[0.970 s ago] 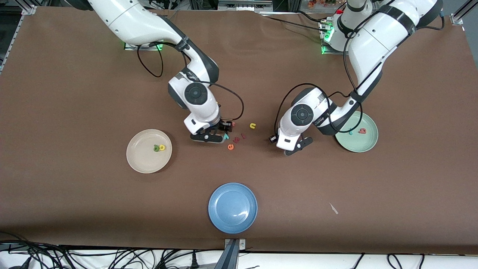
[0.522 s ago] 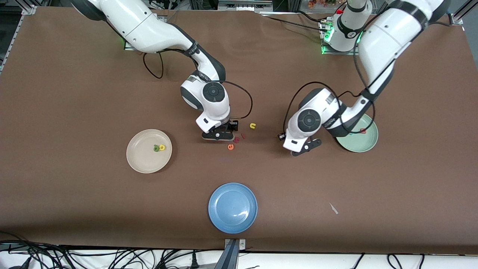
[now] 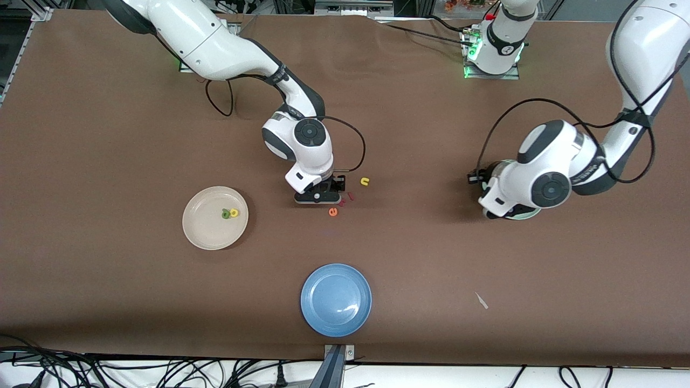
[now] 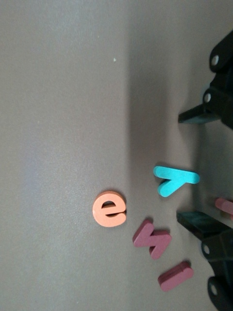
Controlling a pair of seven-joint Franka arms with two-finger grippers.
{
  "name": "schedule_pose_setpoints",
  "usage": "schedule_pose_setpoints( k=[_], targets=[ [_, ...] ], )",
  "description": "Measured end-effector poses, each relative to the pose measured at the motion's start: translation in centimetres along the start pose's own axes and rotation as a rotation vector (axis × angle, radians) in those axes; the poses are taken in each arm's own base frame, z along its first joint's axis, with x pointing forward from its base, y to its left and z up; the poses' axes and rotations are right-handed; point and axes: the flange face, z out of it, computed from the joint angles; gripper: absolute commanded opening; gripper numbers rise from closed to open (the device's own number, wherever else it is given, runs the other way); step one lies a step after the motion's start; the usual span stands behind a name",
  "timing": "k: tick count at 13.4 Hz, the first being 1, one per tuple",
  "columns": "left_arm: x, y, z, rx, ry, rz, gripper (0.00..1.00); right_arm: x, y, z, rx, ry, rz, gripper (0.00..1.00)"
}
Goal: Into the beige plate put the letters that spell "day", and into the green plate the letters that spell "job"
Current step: 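Drop the blue letter into the green plate with the left gripper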
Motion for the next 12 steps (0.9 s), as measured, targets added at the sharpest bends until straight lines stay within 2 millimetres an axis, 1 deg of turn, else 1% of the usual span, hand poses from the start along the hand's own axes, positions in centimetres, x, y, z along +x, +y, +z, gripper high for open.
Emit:
schedule_pose_setpoints(
  k=[3,4,6,8,9,10,11,12],
  targets=[
    [0.4,-4.5,4.0,0.067,-0.028,0.073,0.0,0.0,-0.1,-0.1,0.0,0.009,-0.01,0.61],
    [0.5,-5.8,5.0,0.062,-0.027,0.095,0.0,0.1,-0.2,-0.3,0.002,0.012,-0.01,0.6],
    [1.2,-8.3,6.4,0.04,0.001,0.148,0.0,0.3,-0.2,-0.4,0.004,0.015,-0.009,0.53],
    [1.8,-10.6,7.4,0.0,0.02,0.171,0.08,0.3,-0.2,-0.4,0.005,0.016,-0.009,0.43],
    [2.0,-11.2,7.6,-0.012,0.023,0.174,0.31,0.4,-0.2,-0.5,0.006,0.018,-0.009,0.39],
    [2.0,-11.4,7.7,-0.017,0.024,0.178,0.91,0.4,-0.2,-0.6,0.007,0.019,-0.012,0.34],
    [2.0,-11.3,7.7,-0.018,0.026,0.181,1.0,0.4,-0.2,-0.6,0.007,0.019,-0.017,0.31],
    [2.0,-11.1,7.6,-0.019,0.029,0.185,1.0,0.5,-0.2,-0.7,0.008,0.021,-0.022,0.25]
  ],
)
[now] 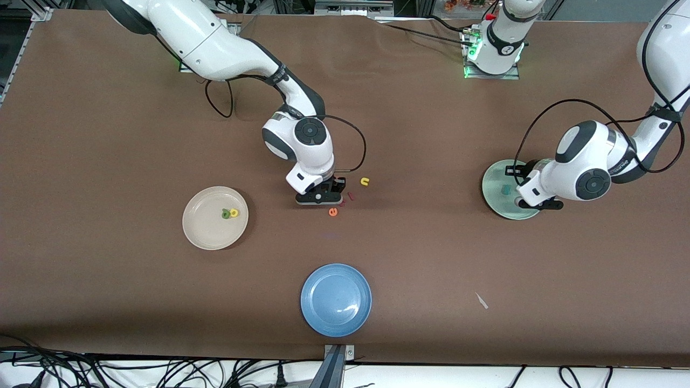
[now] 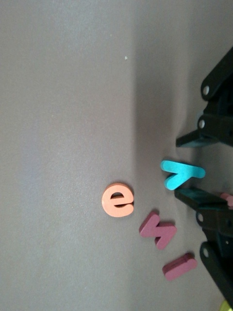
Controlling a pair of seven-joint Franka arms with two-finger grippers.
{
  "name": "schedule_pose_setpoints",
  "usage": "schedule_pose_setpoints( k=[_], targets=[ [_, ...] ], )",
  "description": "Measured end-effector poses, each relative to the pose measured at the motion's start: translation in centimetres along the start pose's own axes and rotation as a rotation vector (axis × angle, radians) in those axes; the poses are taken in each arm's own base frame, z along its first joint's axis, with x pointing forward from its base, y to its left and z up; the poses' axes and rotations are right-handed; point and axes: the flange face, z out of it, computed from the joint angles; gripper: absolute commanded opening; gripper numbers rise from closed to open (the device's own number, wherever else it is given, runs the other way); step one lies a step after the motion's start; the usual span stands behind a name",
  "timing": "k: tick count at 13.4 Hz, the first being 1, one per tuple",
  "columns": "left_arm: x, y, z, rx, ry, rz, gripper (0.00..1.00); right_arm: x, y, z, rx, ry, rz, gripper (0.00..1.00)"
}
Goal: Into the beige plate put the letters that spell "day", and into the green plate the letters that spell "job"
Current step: 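Drop the blue letter into the green plate with the left gripper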
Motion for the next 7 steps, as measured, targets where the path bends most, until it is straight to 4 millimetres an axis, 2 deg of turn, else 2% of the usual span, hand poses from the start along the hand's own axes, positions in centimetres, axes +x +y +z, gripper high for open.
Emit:
schedule_pose_setpoints(
  k=[2,3,4,5,7],
  targets=[
    [0.1,0.3,-0.8,-0.001,0.015,0.005,1.0,0.1,0.1,0.0,-0.001,0.001,-0.006,0.2],
    [0.2,0.6,-1.9,0.0,0.028,0.008,1.0,0.2,0.2,-0.1,-0.002,0.001,-0.009,0.16],
    [0.1,1.0,-4.0,0.004,0.027,0.008,1.0,0.4,0.4,-0.1,-0.002,0.001,-0.012,0.16],
    [-0.2,1.3,-7.3,-0.002,0.012,0.0,1.0,0.6,0.7,-0.1,-0.003,0.002,-0.011,0.11],
    [-1.1,1.2,-14.6,-0.022,-0.007,-0.026,0.99,1.2,1.4,-0.1,-0.005,0.002,-0.004,0.09]
  ],
)
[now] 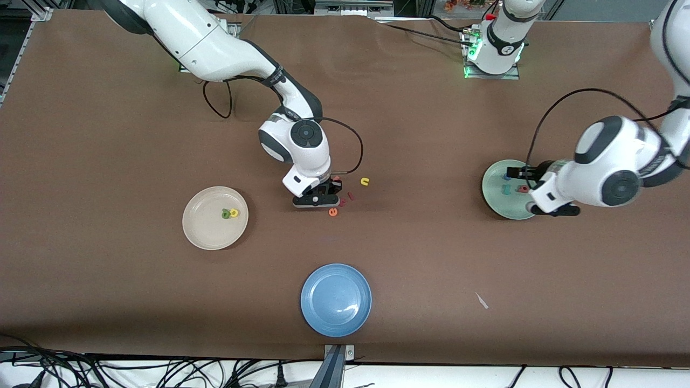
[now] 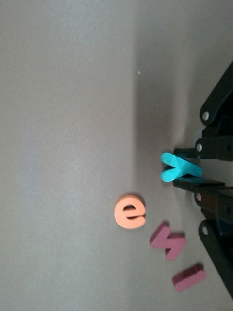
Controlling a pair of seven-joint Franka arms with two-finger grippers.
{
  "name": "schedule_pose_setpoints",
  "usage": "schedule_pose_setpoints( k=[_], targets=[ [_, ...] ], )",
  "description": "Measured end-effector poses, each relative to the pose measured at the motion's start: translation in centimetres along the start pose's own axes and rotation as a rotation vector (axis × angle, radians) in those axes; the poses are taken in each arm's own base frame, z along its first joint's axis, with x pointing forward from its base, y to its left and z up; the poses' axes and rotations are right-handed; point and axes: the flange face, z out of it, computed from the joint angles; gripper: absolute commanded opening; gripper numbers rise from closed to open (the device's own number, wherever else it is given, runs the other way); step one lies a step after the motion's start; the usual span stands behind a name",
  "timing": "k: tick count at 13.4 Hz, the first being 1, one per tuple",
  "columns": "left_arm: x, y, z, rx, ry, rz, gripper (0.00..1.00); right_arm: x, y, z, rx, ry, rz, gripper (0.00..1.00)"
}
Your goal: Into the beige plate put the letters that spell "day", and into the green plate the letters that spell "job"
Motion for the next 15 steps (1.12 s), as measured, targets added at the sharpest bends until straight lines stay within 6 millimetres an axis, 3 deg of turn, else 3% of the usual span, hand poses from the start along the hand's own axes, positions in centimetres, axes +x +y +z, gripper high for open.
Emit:
schedule_pose_setpoints(
  k=[2,4,7,11,13,15],
  targets=[
    [-0.7,0.8,-5.3,0.012,0.007,-0.007,0.99,0.8,1.2,0.0,-0.016,-0.01,-0.01,0.09],
    [-1.1,2.3,-8.7,0.04,0.001,-0.008,0.99,2.2,3.3,-1.2,-0.038,-0.042,-0.035,0.09],
    [-0.7,4.4,-12.5,0.093,0.011,-0.048,0.99,5.2,8.0,-5.7,-0.024,-0.121,-0.086,0.1],
    [-0.4,6.6,-14.5,0.138,0.042,-0.007,0.99,8.0,16.9,-11.9,-0.03,-0.204,-0.235,0.1],
    [-0.2,5.9,-15.3,0.121,0.03,0.026,0.99,9.0,22.6,-13.5,-0.028,-0.222,-0.322,0.12],
    [-0.3,4.5,-16.3,0.071,0.028,0.013,0.98,9.8,27.9,-13.7,-0.02,-0.233,-0.372,0.15]
  ],
)
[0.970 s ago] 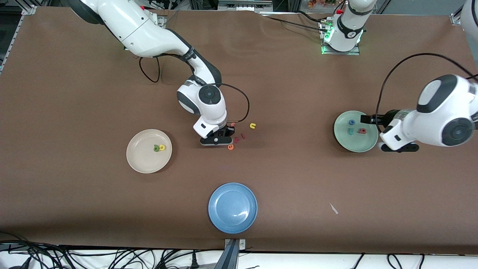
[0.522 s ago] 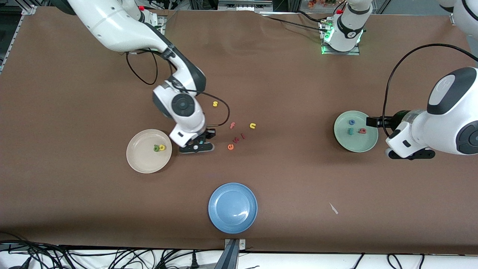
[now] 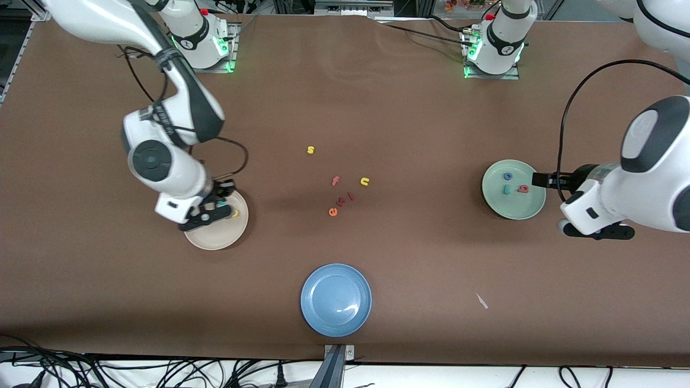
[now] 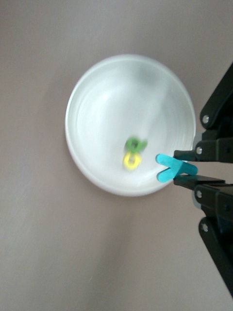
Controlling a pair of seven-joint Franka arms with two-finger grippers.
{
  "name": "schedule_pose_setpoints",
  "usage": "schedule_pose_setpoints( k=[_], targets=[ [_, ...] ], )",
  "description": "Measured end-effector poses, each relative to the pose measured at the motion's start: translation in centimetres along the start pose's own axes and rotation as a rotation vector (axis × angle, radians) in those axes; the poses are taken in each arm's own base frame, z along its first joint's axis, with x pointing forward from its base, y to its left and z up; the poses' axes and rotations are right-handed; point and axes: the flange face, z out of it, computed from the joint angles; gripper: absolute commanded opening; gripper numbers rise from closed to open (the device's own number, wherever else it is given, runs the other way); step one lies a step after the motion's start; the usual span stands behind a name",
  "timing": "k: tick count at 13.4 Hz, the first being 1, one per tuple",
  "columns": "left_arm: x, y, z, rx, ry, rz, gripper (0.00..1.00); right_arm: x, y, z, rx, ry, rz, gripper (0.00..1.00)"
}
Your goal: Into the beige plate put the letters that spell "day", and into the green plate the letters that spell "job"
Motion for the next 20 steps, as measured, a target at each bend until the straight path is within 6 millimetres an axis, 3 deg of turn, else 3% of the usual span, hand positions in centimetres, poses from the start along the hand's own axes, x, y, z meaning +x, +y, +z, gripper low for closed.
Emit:
schedule_pose_setpoints(
  k=[2,5,8,12,14,17,18,20],
  targets=[
    [-0.8,-0.9,-1.4,-0.032,0.027,-0.038,0.96,-0.7,2.9,0.6,0.008,-0.009,-0.008,0.23],
    [-1.8,-1.0,-3.8,-0.058,0.152,-0.061,0.96,-0.8,3.8,0.8,0.011,-0.006,-0.002,0.6],
    [-2.4,-0.3,-3.2,-0.057,0.311,-0.062,0.97,-0.7,4.3,0.4,0.011,0.009,0.007,0.96],
    [-4.8,-0.2,-0.3,-0.05,0.418,-0.07,1.0,-0.6,6.0,-2.0,0.045,0.052,0.067,0.99],
    [-5.5,-0.5,-0.2,-0.047,0.426,-0.069,1.0,-1.6,7.3,-5.1,0.049,0.069,0.119,0.99],
    [-5.8,-1.0,-0.6,-0.035,0.436,-0.019,1.0,-5.2,9.8,-11.6,0.014,0.071,0.265,1.0],
    [-5.9,-1.3,-0.5,-0.031,0.43,-0.003,1.0,-6.8,11.3,-13.5,0.016,0.068,0.322,1.0],
    [-6.0,-1.7,-0.3,-0.024,0.412,0.029,1.0,-10.7,16.2,-17.3,0.072,0.071,0.465,1.0]
  ],
)
